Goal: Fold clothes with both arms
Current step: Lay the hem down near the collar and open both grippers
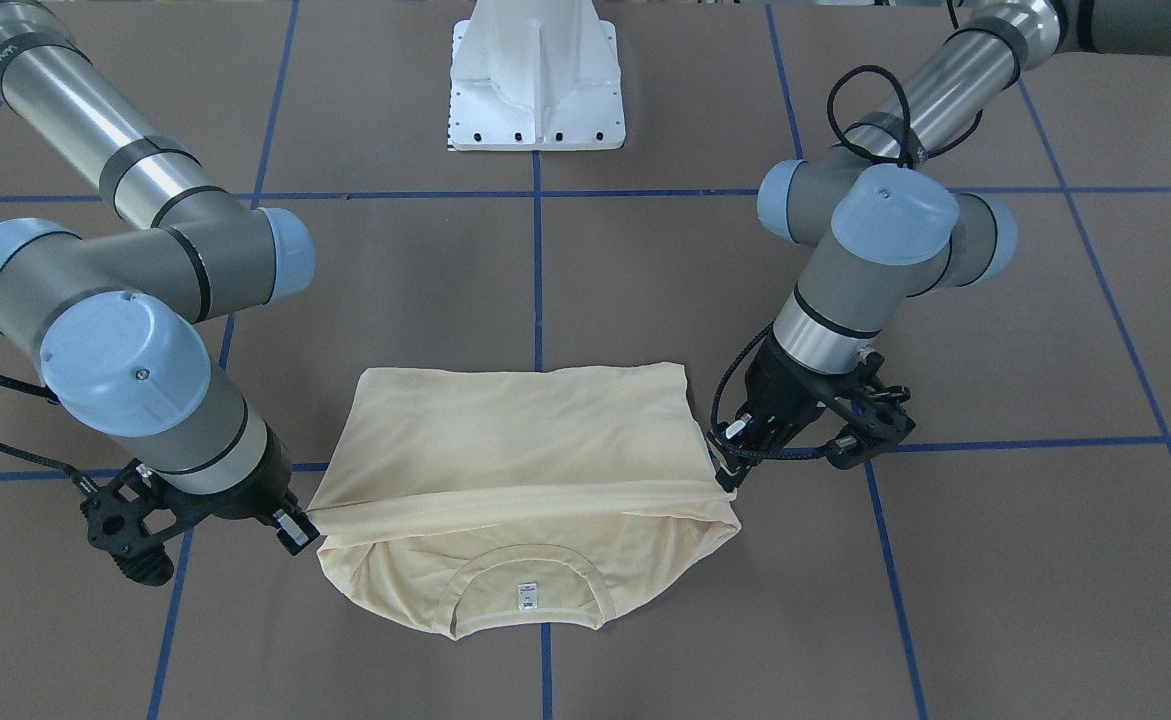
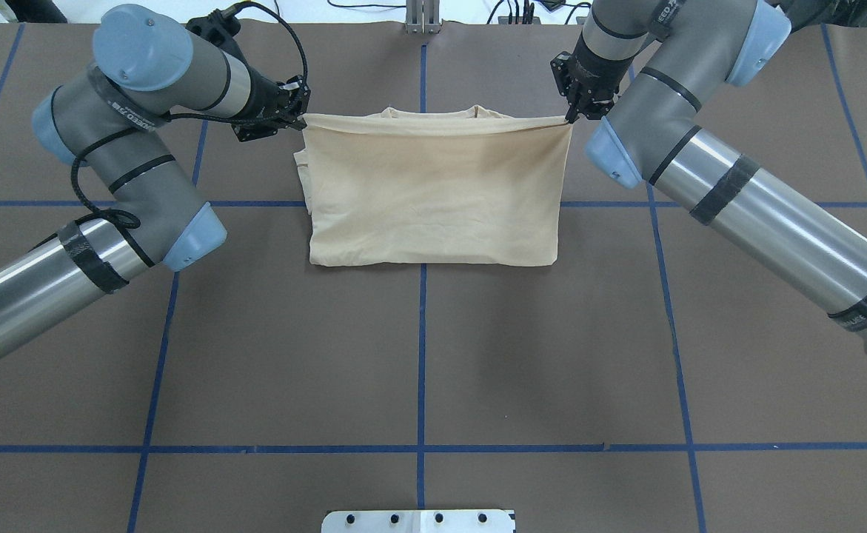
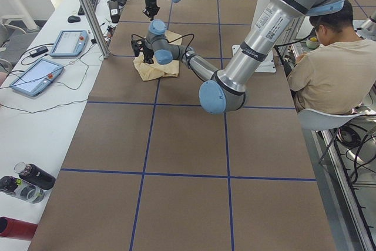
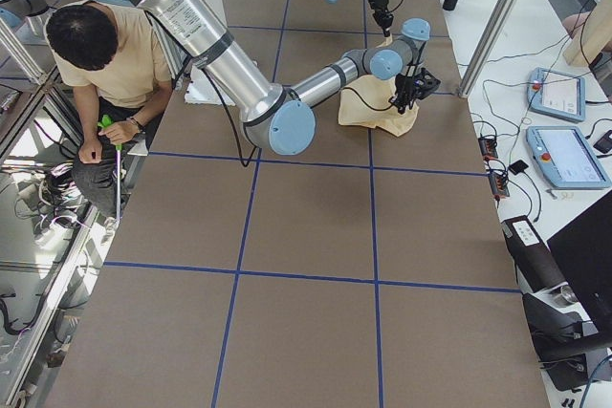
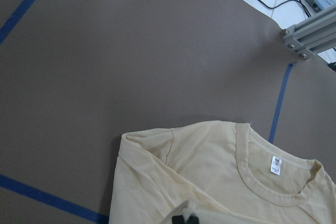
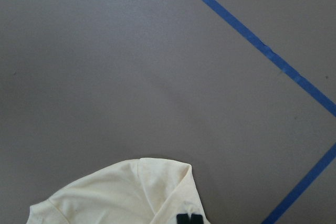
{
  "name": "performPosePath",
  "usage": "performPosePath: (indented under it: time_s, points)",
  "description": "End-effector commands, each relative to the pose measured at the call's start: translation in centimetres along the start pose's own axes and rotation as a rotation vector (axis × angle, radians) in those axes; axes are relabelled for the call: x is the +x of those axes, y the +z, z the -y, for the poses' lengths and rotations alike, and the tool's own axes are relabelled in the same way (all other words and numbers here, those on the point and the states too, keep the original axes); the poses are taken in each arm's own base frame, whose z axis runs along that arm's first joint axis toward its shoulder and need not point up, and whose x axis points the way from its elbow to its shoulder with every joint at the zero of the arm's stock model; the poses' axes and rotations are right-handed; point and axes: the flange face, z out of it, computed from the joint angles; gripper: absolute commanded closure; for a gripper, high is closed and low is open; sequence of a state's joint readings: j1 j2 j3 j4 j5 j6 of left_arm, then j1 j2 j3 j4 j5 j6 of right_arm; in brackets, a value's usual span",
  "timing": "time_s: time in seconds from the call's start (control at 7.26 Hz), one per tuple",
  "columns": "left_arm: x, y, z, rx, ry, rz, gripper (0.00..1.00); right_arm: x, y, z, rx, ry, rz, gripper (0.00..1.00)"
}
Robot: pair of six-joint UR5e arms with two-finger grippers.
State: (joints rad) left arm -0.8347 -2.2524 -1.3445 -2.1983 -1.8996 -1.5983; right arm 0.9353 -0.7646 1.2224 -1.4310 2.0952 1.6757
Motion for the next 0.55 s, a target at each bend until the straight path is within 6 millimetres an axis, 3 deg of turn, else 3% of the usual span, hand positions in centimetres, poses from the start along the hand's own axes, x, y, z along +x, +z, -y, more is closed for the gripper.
performPosePath:
  time_s: [0.0, 0.41]
  points:
    - [0.5, 2.9, 1.1, 0.020, -0.003, 0.008, 1.00, -1.7, 1.5, 0.3, 0.001, 0.008, -0.021, 1.00]
    - [-0.3, 4.2, 1.5, 0.031, 0.008, -0.027, 1.00, -1.8, 4.5, -0.3, -0.008, -0.018, -0.018, 1.00]
